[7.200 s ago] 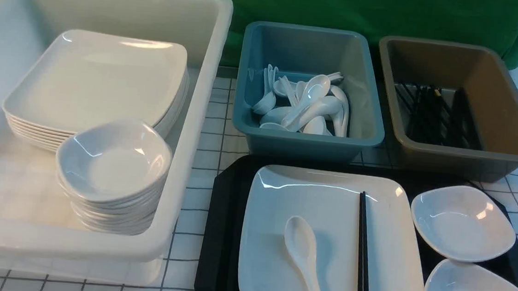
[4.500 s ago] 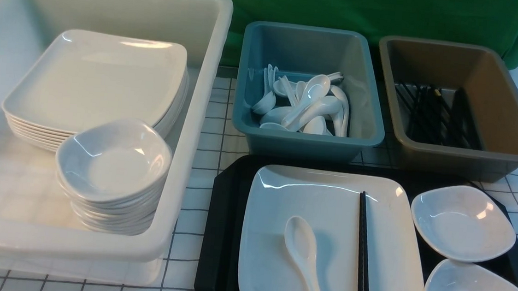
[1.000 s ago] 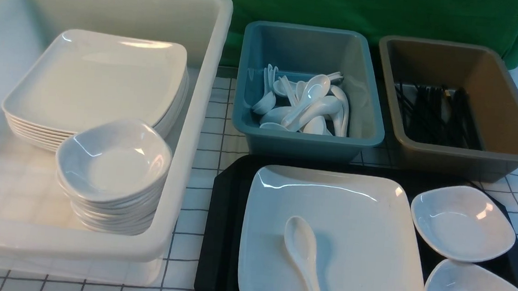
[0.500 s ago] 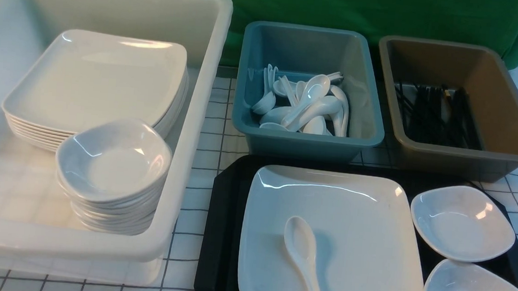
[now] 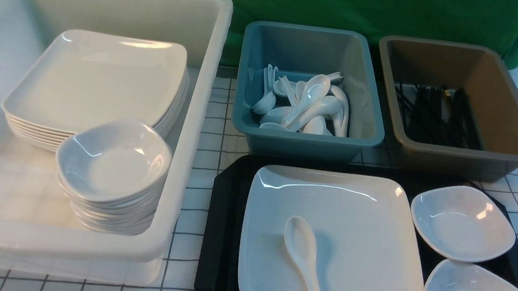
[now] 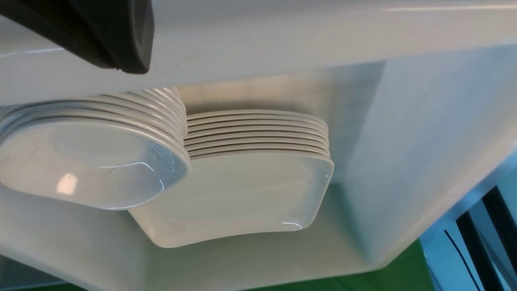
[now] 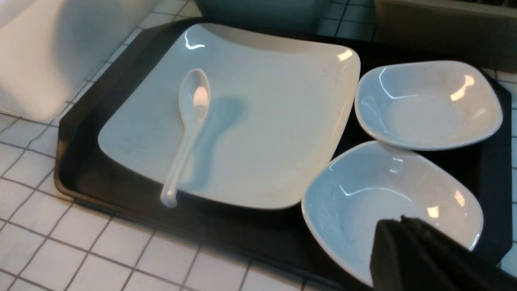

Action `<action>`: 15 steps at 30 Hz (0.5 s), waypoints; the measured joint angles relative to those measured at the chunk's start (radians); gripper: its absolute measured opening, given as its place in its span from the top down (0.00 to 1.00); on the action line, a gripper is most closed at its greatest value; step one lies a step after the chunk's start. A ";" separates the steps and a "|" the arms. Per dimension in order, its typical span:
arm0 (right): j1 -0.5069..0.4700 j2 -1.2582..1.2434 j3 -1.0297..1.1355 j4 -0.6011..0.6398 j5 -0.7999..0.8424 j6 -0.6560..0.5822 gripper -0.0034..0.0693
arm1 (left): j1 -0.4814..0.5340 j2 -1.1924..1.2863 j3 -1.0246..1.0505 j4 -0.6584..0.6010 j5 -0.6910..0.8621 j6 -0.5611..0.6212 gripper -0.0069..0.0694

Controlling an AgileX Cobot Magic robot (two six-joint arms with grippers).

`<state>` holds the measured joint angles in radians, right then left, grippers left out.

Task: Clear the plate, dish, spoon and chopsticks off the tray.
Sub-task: Use the left arm to grab a soup spoon from the plate

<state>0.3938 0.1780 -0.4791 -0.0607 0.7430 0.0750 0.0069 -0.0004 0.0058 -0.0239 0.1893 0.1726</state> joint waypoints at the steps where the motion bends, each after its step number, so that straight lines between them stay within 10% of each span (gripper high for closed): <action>1: 0.000 0.000 0.004 0.000 -0.001 0.000 0.90 | 0.000 0.000 0.000 0.012 -0.006 0.000 0.88; 6: 0.000 0.000 0.006 0.003 -0.003 0.001 0.90 | 0.000 0.000 0.000 -0.007 -0.022 -0.014 0.88; 15: 0.000 0.000 0.008 0.003 -0.007 0.001 0.89 | 0.000 0.000 0.000 -0.816 -0.054 -0.502 0.88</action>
<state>0.3938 0.1776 -0.4709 -0.0578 0.7362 0.0761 0.0069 -0.0004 0.0058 -0.8402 0.1350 -0.3293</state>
